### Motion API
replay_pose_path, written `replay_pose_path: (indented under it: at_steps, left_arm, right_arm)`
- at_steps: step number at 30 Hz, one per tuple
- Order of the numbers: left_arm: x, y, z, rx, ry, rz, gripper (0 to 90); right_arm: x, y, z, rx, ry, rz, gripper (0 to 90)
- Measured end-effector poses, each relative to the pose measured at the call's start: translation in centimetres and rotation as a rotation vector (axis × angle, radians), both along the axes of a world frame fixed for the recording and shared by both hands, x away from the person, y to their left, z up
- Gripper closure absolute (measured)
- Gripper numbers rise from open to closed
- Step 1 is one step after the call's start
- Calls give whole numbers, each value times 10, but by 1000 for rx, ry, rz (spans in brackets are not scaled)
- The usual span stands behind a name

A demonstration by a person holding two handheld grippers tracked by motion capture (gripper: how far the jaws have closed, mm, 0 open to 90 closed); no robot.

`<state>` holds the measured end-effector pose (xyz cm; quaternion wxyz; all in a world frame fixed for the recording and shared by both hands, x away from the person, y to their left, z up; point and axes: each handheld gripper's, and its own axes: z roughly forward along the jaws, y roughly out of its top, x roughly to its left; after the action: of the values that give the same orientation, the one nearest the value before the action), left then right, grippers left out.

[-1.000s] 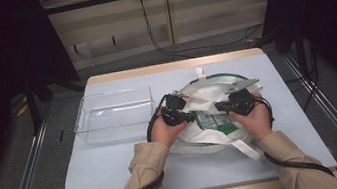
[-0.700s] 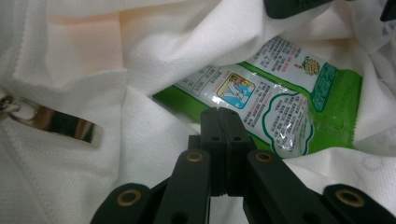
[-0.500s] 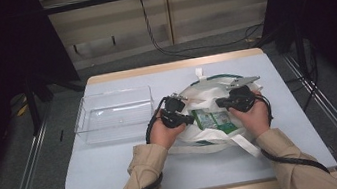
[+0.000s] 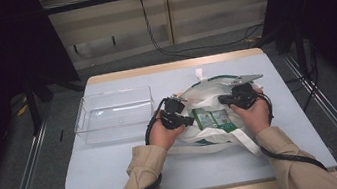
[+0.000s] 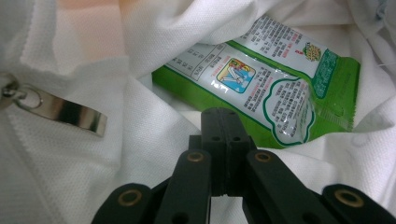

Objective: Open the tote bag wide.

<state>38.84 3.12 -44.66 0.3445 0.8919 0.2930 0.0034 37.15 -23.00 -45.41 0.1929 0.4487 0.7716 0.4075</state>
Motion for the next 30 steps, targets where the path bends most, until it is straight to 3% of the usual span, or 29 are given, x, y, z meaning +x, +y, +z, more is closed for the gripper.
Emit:
replay_pose_path:
  at_steps: [1,3,6,12,18,21,23,25,30]
  left_arm:
    - [-2,-2,-2,-31,12,38,900]
    - [-2,-2,-3,-35,15,38,900]
    - [0,1,-3,11,9,0,900]
    - [0,0,-1,16,8,-2,900]
    - [0,-1,3,-17,12,13,898]
    - [-2,-5,7,-61,20,34,888]
    - [-1,-5,10,-41,5,5,883]
    - [-4,-10,12,-69,8,22,879]
    - [-5,-15,15,-63,-4,-1,878]
  right_arm:
    - [0,-1,-1,2,-1,1,900]
    - [0,-2,-1,-1,-3,-3,900]
    - [-1,-4,-2,-1,-2,-8,900]
    - [-2,-7,-2,21,1,-1,900]
    - [-7,-11,1,67,9,21,891]
    - [-11,-10,5,73,14,38,875]
    - [-15,-9,10,77,4,51,867]
    - [-18,-8,13,81,-3,62,860]
    - [-27,-5,20,65,-19,102,847]
